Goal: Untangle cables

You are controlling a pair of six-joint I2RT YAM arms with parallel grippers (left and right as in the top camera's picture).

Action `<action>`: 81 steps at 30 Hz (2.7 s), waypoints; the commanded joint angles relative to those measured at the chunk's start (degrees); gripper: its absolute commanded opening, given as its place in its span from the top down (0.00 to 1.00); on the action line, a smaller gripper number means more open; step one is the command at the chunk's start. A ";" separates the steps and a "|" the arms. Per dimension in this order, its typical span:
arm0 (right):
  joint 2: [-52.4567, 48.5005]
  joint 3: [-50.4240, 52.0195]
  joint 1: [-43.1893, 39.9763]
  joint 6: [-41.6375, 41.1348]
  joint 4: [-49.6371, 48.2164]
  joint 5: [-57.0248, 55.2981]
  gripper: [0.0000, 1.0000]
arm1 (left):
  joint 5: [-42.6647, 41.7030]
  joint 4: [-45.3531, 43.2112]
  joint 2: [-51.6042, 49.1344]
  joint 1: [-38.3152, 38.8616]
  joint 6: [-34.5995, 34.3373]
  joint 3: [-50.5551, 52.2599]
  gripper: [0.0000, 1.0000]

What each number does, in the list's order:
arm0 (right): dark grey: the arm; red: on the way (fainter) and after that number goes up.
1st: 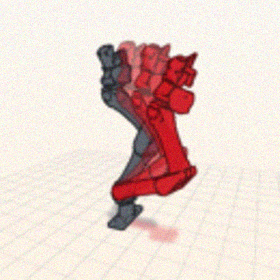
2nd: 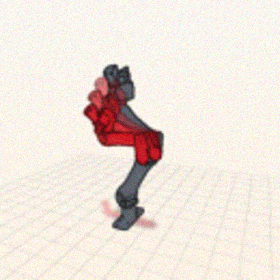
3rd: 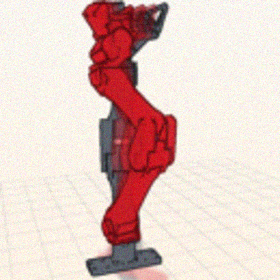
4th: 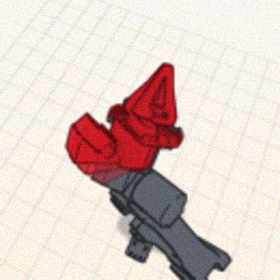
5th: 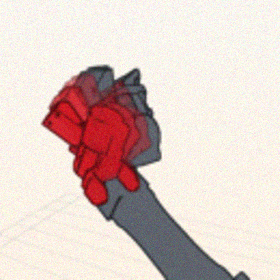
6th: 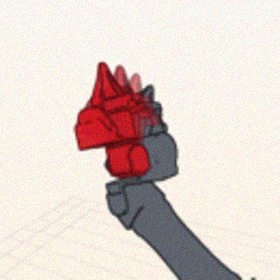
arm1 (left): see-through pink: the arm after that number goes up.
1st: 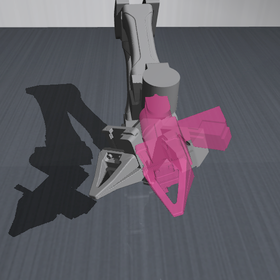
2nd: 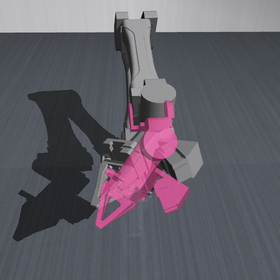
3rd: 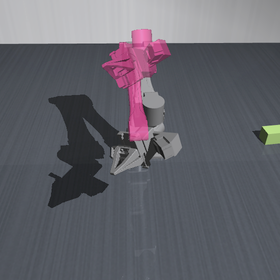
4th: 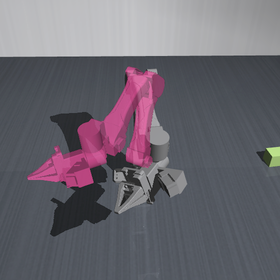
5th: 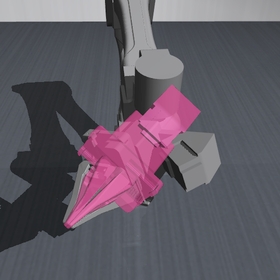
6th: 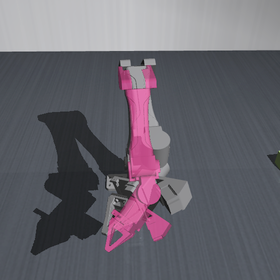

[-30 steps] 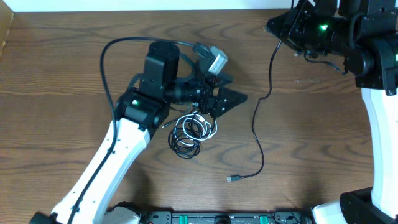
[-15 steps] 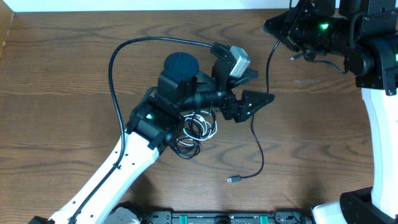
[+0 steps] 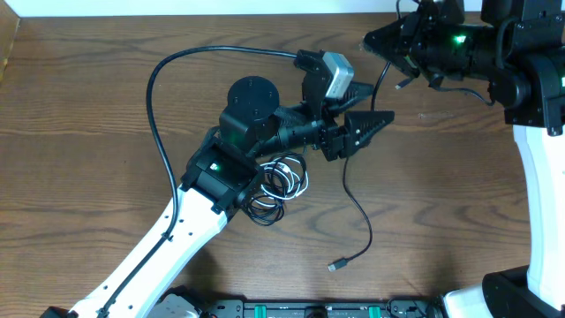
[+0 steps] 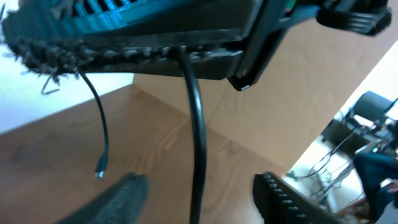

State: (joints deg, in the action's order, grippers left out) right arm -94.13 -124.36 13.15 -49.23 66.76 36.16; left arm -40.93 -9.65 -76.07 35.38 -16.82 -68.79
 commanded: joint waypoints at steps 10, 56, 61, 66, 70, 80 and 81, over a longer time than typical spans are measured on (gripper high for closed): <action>-0.02 -0.46 0.50 -0.44 0.42 2.62 0.98 | 0.55 -0.37 0.09 0.07 -1.31 -0.17 0.92; -0.02 9.88 8.24 44.46 21.53 -17.33 0.01 | 23.65 13.99 2.43 -7.43 -36.06 -3.19 0.92; -0.02 10.12 12.92 51.36 16.81 -16.96 0.01 | 23.63 13.16 2.47 -10.62 -44.72 -3.19 0.93; -0.02 10.16 17.16 52.37 11.02 -17.18 0.01 | 23.65 11.65 2.47 -10.56 -46.14 -3.19 0.93; -0.02 10.16 20.68 54.23 8.09 -18.69 0.11 | 23.65 10.32 2.91 -10.56 -48.24 -3.19 0.92; -1.53 10.16 22.73 51.76 6.16 -25.66 0.01 | 24.61 6.54 7.06 -10.56 -48.48 -3.19 0.93; -1.79 10.16 22.73 50.82 5.84 -26.40 0.01 | 25.27 6.71 7.45 -10.58 -48.48 -3.19 0.93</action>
State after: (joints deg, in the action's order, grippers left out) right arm -94.39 -114.52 35.81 3.36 73.19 12.91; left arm -17.43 -2.68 -70.57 24.84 -64.75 -70.39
